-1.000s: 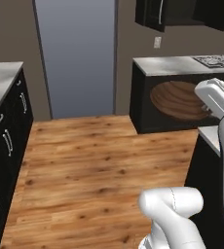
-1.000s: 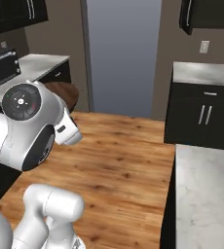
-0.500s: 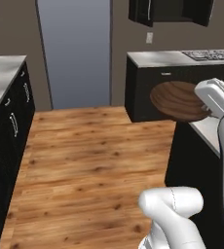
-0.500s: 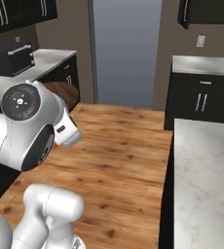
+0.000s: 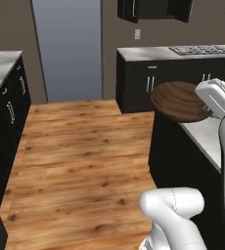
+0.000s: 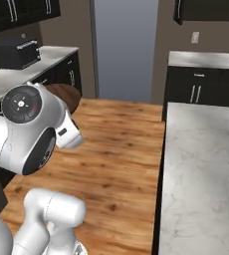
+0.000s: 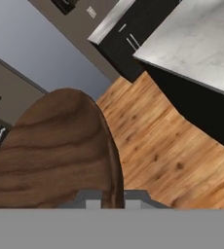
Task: Take the smaller bowl and place it next to the appetizer plate on the dining counter , and place the larger bowl next to the plate with cooked food.
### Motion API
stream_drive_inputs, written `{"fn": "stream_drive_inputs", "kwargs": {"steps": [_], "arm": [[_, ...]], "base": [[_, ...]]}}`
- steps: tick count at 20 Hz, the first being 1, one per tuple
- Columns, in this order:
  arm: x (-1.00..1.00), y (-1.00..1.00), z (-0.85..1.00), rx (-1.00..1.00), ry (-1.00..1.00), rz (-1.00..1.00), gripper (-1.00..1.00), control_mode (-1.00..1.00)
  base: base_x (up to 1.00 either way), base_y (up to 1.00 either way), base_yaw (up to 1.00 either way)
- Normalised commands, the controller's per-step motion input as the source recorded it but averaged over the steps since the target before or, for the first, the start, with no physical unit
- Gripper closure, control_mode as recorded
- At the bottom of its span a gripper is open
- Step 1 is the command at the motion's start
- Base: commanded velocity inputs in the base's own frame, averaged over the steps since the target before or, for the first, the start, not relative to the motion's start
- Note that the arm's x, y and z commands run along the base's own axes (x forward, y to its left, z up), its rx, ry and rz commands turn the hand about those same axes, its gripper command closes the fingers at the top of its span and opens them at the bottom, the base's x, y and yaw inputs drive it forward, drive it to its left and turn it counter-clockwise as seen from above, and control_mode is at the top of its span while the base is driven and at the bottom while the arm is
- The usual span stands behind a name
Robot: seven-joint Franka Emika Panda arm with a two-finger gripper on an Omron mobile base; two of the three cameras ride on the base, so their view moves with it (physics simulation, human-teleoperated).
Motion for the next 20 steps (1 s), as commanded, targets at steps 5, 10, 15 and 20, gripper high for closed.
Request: {"fn": "stream_drive_inputs", "kwargs": {"steps": [5,10,15,20], "arm": [[0.0,0.0,0.0,0.0,0.0,0.0,1.0,1.0],[0.0,0.0,0.0,0.0,0.0,0.0,1.0,1.0],[0.0,0.0,0.0,0.0,0.0,0.0,1.0,1.0],[0.0,0.0,0.0,0.0,0.0,0.0,1.0,1.0]], "base": [[-0.69,-0.21,-0.03],[-0.52,-0.09,-0.02],[-0.66,-0.1,-0.02],[-0.85,-0.06,-0.01]]}}
